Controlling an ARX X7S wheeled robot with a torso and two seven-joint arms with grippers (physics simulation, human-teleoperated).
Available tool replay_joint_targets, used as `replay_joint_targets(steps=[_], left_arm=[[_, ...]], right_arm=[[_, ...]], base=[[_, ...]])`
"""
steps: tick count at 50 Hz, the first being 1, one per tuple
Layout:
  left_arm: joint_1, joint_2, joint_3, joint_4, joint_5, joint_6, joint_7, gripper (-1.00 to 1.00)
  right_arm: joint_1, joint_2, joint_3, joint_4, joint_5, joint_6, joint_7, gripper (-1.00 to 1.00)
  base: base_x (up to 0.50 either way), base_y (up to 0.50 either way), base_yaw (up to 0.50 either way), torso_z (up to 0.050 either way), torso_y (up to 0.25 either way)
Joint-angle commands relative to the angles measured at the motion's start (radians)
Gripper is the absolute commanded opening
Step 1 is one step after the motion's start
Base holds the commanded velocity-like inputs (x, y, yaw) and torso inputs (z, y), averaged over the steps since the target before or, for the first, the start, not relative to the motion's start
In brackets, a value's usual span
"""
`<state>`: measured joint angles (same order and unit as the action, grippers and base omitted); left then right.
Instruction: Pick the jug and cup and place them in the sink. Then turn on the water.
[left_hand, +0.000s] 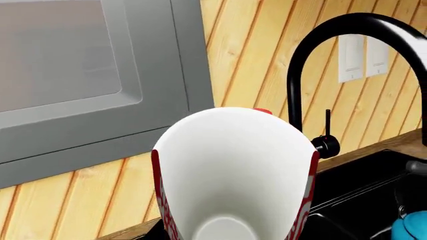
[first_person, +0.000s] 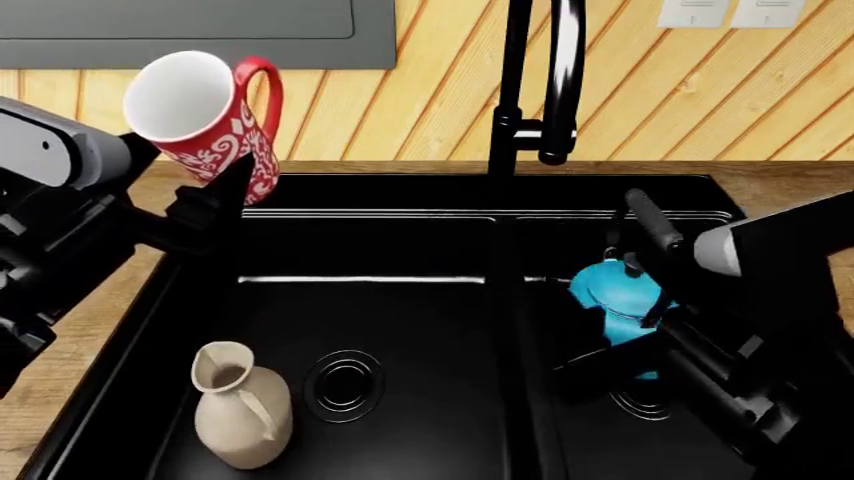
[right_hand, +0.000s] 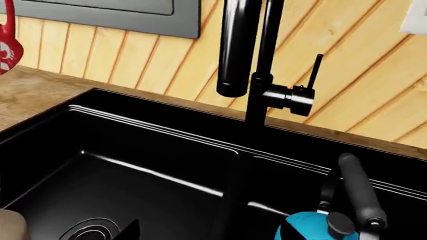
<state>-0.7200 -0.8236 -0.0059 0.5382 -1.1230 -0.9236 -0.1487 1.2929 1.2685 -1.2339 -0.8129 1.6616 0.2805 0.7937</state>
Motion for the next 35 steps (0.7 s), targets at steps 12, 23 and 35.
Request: replay_joint_targets(steps=[12,23,35], left_arm=[[-0.095,0.075,0.135,-0.033,-0.022,-0.082,-0.029,-1.00],[-0.185,0.127,0.220,-0.066,-0.034,-0.145,-0.025,-1.00],[-0.215,0.160,0.264,-0.082,-0.026,-0.153,-0.012,-1.00]], right_arm=[[0.072,0.197,0.076,-0.078,0.072,0.013,0.024,1.00],[0.094,0.266,0.103,-0.097,0.105,0.026,0.019,1.00],[0.096,0.296,0.113,-0.092,0.105,0.028,0.011,1.00]], base=[[0.00,0.00,0.00,0.000,0.001],[0.00,0.00,0.00,0.000,0.000],[0.00,0.00,0.00,0.000,0.001]])
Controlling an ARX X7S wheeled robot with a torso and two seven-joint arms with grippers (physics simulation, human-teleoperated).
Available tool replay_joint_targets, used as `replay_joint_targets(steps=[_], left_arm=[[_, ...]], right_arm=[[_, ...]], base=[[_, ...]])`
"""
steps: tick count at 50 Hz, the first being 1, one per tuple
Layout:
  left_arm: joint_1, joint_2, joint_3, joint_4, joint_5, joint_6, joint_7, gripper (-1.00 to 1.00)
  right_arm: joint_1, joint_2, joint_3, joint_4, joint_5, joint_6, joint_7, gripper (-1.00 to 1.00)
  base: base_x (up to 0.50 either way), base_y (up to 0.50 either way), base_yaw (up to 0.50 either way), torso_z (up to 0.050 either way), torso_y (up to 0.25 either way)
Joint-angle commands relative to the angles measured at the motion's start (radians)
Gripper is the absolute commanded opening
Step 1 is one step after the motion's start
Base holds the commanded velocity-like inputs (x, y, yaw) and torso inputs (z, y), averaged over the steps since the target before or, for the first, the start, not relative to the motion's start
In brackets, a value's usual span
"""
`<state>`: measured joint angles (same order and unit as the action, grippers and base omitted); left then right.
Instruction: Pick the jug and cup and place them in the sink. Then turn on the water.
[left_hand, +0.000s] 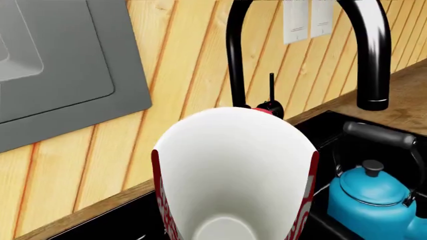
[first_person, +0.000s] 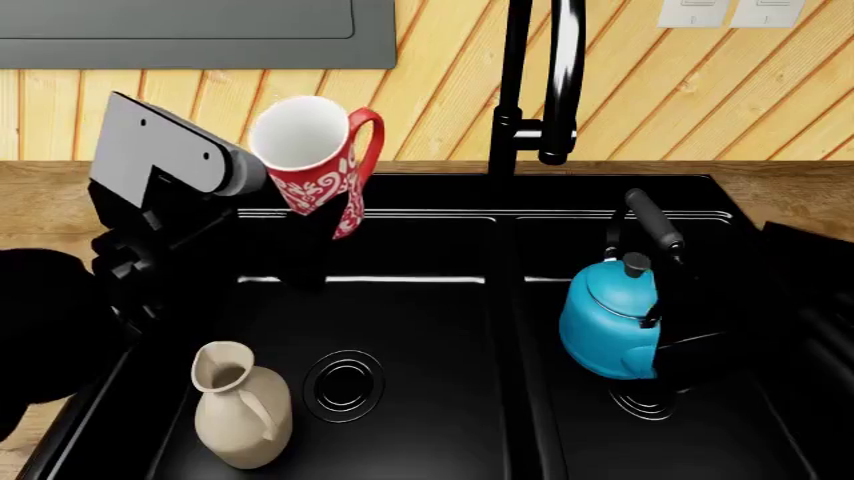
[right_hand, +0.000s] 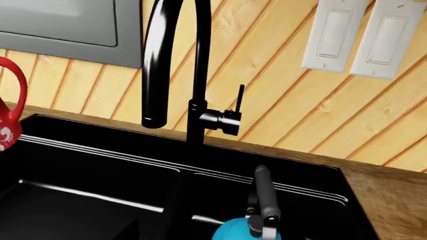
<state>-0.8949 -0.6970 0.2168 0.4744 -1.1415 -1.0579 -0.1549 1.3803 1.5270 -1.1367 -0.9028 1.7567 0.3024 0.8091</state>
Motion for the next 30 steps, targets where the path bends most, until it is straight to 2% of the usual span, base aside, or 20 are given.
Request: replay_joint_targets(steps=[1,18,30], left_arm=[[-0.040,0.035,0.043,-0.019,-0.009,-0.019,-0.006,-1.00],[-0.070,0.083,0.109,-0.054,0.022,-0.020,0.013,-1.00],[-0.130,0.135,0.177,-0.155,0.051,-0.069,0.004,-1.00]], right_arm=[[0.007,0.039,0.015,-0.001,0.008,0.004,-0.005,1.00],[0.019,0.044,0.039,0.005,0.030,0.024,0.026,1.00],[0.006,0.044,0.033,0.002,0.019,0.011,0.031,1.00]], base=[[0.00,0.00,0.00,0.000,0.000],[0.00,0.00,0.00,0.001,0.000],[0.00,0.00,0.00,0.000,0.001]])
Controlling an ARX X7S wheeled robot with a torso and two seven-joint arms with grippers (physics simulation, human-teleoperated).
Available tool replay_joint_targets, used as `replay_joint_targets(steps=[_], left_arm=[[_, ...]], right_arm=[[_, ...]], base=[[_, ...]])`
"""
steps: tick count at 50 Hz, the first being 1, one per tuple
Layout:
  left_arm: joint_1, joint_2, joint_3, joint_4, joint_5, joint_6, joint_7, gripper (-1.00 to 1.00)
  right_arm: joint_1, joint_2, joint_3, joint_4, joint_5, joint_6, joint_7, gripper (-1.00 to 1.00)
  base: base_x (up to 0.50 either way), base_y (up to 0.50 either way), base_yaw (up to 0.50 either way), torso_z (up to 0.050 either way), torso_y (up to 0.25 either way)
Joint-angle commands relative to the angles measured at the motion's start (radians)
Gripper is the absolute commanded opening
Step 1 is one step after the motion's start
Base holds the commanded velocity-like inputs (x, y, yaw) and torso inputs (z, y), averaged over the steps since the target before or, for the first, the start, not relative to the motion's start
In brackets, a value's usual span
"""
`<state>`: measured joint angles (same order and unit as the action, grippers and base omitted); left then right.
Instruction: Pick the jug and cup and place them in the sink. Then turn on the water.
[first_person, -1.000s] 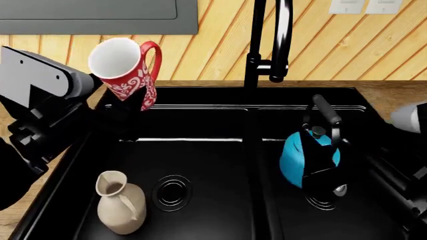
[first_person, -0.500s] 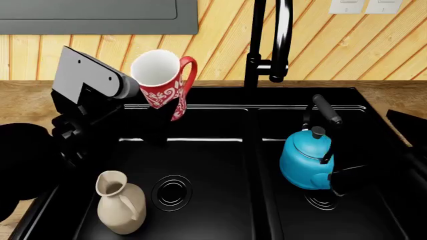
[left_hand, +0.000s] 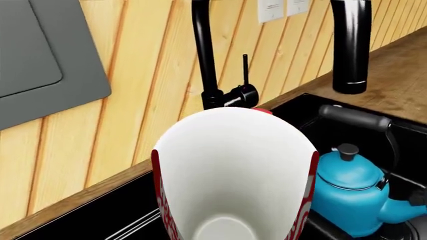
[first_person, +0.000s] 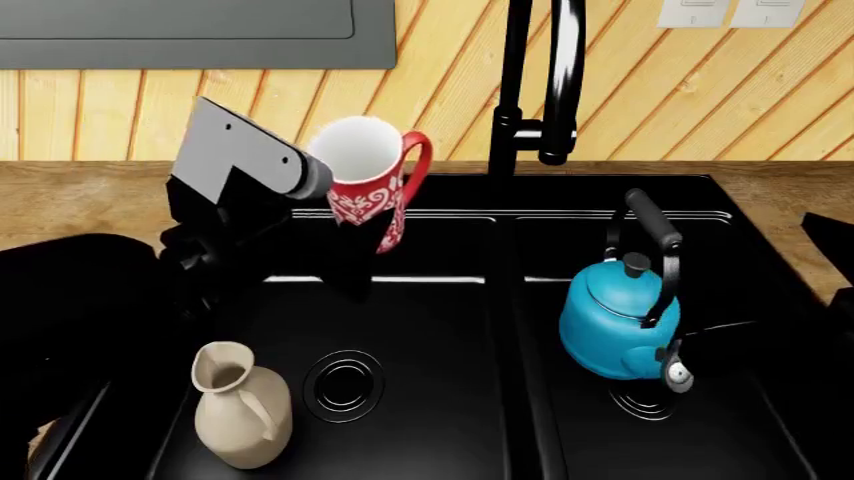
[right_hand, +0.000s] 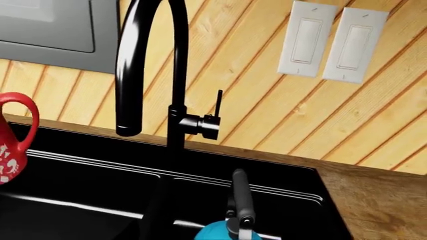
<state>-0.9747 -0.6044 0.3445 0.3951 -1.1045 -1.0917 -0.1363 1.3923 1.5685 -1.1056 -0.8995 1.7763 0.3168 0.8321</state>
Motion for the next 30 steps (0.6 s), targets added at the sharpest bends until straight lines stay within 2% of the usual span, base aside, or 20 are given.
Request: replay_joint_targets(steps=[1,13,30], left_arm=[[-0.061,0.047,0.061,-0.089,0.015,-0.047,-0.013,-1.00],[-0.148,0.100,0.160,-0.190,0.049,-0.107,0.015,-1.00],[-0.120,0.162,0.234,-0.289,0.127,-0.041,0.035,-1.00]], right_arm=[[-0.006,0.002,0.002,-0.003,0.001,-0.004,0.009,1.00],[-0.012,0.002,0.003,-0.008,-0.001,-0.015,0.012,1.00],[-0.009,0.002,0.017,-0.017,0.014,-0.009,0.032,1.00]], base=[[0.00,0.00,0.00,0.000,0.000],[0.00,0.00,0.00,0.000,0.000],[0.00,0.00,0.00,0.000,0.001]])
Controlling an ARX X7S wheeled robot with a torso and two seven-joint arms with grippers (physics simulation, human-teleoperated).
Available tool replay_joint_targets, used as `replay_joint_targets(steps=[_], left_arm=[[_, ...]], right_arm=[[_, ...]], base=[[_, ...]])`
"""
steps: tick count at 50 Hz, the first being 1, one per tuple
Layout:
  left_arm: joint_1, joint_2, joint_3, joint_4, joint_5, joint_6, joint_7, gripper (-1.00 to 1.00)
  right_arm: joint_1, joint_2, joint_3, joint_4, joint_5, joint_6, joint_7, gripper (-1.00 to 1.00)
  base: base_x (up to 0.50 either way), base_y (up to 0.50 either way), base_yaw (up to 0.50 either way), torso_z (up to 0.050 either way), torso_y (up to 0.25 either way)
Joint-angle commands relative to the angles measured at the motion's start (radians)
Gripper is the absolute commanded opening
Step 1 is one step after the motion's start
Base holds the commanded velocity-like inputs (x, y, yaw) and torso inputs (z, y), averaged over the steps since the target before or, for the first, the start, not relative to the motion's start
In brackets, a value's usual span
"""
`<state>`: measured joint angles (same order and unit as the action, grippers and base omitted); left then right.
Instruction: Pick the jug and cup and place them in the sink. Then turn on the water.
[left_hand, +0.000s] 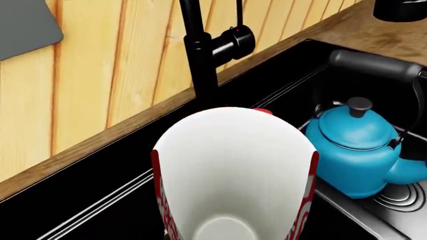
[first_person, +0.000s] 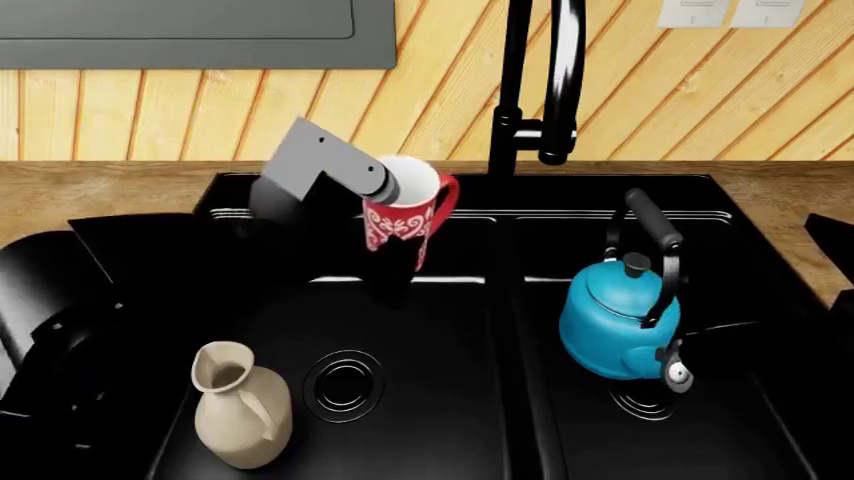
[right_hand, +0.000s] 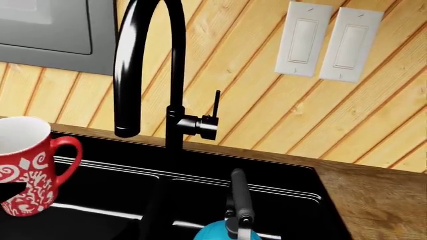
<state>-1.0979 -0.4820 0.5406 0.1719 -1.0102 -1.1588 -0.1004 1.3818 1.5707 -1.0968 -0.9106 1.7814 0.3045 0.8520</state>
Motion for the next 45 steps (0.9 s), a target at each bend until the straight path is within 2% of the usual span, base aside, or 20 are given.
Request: replay_joint_targets(steps=[1,16,45], left_arm=[[0.006,0.043,0.040,-0.071,0.034,0.028,0.000,-1.00],[0.034,0.083,0.060,-0.153,0.066,0.080,0.006,-1.00],[0.090,0.109,0.125,-0.202,0.102,0.120,0.025,-1.00]], right_arm=[[0.003,0.000,0.010,-0.007,0.012,0.005,0.014,1.00],[0.011,0.000,0.027,-0.014,0.040,0.023,0.032,1.00],[-0.008,0.000,0.027,-0.015,0.035,0.012,0.033,1.00]], base=[[0.00,0.00,0.00,0.000,0.000],[0.00,0.00,0.00,0.000,0.001],[0.00,0.00,0.00,0.000,0.000]])
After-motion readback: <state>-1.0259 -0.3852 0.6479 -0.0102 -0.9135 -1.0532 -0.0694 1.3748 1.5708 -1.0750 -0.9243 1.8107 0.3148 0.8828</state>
